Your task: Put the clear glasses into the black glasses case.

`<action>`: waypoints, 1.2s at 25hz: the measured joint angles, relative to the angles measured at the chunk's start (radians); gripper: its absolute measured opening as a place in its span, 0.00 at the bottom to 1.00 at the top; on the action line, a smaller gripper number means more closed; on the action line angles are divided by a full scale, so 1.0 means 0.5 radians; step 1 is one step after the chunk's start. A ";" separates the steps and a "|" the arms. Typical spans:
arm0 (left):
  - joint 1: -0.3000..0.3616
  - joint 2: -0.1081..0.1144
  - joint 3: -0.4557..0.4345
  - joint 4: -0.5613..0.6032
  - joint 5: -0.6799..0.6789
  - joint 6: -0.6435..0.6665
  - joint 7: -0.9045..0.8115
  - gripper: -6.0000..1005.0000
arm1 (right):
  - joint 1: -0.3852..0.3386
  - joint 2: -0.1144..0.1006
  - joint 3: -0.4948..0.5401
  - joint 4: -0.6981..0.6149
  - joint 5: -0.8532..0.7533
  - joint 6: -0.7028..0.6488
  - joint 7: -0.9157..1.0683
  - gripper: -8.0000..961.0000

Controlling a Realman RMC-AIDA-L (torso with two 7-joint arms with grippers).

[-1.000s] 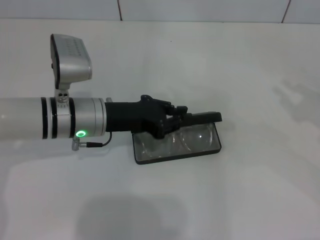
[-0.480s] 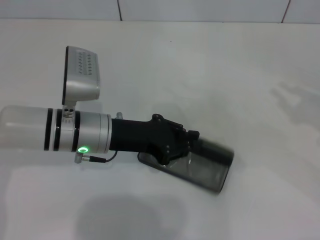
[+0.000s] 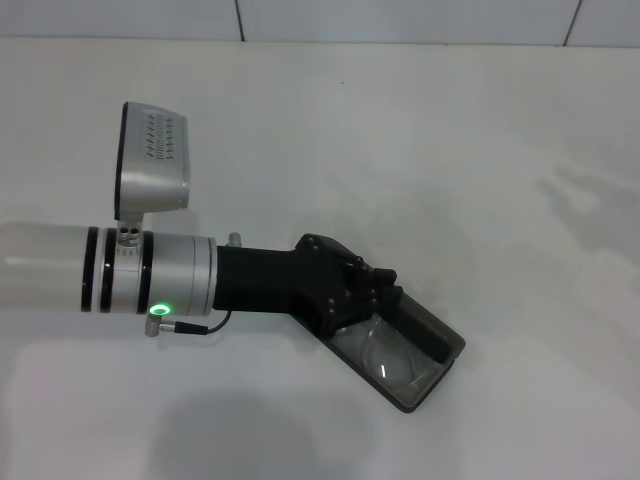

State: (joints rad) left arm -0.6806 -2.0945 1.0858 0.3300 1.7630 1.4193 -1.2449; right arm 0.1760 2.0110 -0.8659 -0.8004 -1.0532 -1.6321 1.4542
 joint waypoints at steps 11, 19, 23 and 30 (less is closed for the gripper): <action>0.050 0.006 0.056 -0.003 0.025 0.002 0.001 0.19 | 0.004 0.000 -0.001 0.000 -0.001 -0.019 0.001 0.31; 0.074 0.004 0.104 0.004 0.008 0.013 0.011 0.19 | 0.012 0.000 -0.001 -0.001 -0.002 -0.025 0.006 0.31; 0.081 0.004 0.090 0.027 -0.031 0.131 0.038 0.19 | 0.013 0.000 -0.001 -0.001 -0.014 -0.042 0.008 0.31; 0.285 0.046 0.047 0.417 -0.361 0.648 -0.068 0.21 | 0.100 -0.011 -0.001 -0.016 -0.363 -0.226 -0.048 0.31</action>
State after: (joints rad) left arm -0.5380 -2.0715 1.1093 0.5384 1.5825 1.7434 -1.2790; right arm 0.2257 2.0054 -0.8667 -0.8083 -1.2345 -1.7451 1.4304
